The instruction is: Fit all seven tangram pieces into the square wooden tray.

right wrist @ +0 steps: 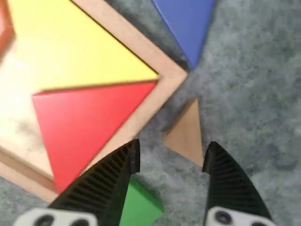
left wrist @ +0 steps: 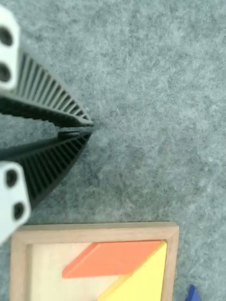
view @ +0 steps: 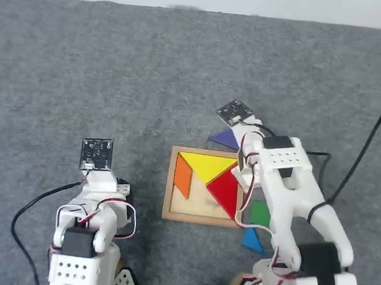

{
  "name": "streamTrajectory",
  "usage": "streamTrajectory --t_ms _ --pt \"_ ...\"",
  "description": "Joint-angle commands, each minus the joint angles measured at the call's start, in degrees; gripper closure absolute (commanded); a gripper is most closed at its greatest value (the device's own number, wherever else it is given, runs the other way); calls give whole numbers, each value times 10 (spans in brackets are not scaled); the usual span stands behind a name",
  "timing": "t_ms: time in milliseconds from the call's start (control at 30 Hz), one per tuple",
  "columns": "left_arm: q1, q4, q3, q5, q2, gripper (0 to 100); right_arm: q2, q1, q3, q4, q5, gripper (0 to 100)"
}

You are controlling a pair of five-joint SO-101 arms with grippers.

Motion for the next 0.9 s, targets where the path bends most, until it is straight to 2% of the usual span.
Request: streamTrajectory --t_ms 0,133,433,700,867 --pt "-4 1 -7 -5 -11 987 51 32 -29 -25 13 761" --pt "-4 1 -7 -5 -11 987 110 46 -61 -15 23 761" --pt "-4 1 -7 -5 -11 987 113 80 -96 -8 11 824" --pt "-4 1 -7 -5 -11 987 113 83 -103 -3 -31 811" --pt "-4 1 -7 -5 -11 987 113 113 -110 -1 -106 813"
